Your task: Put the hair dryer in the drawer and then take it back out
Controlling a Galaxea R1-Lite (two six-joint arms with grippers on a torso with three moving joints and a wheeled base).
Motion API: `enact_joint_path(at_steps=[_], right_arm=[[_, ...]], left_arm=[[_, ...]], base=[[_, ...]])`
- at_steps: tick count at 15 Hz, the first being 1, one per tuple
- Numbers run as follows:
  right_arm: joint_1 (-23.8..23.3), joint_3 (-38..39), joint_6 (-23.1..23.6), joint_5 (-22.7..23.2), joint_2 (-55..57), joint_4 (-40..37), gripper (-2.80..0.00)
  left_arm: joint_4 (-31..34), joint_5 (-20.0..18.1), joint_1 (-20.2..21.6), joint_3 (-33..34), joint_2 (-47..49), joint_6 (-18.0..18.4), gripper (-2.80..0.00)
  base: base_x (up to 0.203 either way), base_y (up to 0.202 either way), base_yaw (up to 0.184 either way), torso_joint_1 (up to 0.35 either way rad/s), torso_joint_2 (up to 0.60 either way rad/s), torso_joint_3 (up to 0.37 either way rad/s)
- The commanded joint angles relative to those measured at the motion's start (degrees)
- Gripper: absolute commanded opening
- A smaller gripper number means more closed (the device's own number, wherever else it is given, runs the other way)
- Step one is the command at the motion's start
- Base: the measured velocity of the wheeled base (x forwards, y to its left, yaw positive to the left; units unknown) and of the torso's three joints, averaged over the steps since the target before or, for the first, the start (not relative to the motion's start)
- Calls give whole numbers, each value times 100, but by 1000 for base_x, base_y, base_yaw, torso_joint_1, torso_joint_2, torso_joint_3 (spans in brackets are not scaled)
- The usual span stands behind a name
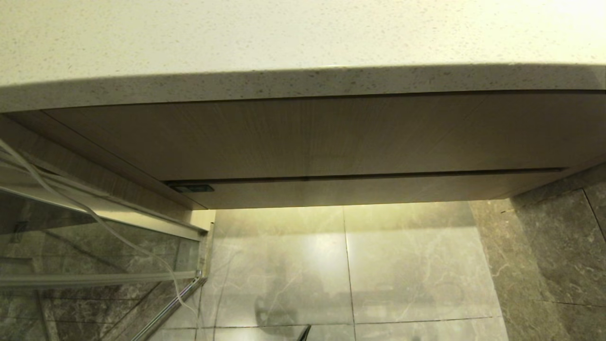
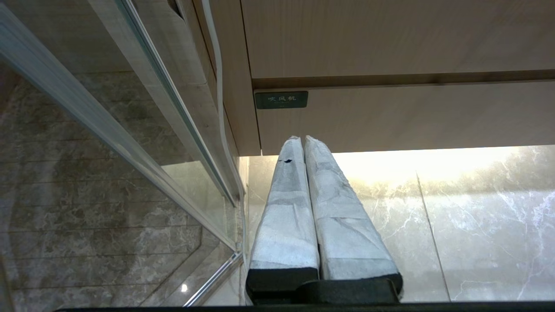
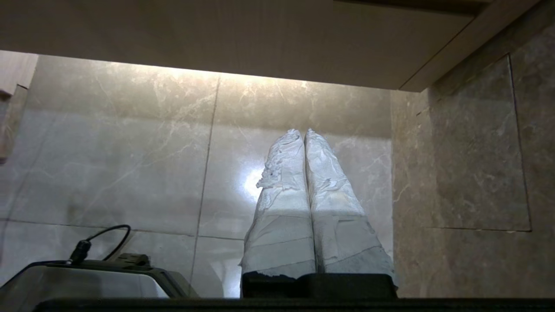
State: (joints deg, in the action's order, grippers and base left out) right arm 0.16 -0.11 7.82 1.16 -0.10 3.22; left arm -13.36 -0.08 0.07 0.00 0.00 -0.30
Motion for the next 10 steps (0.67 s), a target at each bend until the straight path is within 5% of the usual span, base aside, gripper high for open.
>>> enact_joint_path(at_steps=[1, 10], right_arm=[[2, 28, -35, 7, 10, -6, -280], [-7, 20, -107, -2, 1, -5, -280]], left_arm=[[-9, -1, 1, 229, 0, -5, -280], [-9, -1, 1, 229, 0, -5, -280]], base=[[0, 0, 0, 0, 0, 0], [0, 0, 0, 0, 0, 0]])
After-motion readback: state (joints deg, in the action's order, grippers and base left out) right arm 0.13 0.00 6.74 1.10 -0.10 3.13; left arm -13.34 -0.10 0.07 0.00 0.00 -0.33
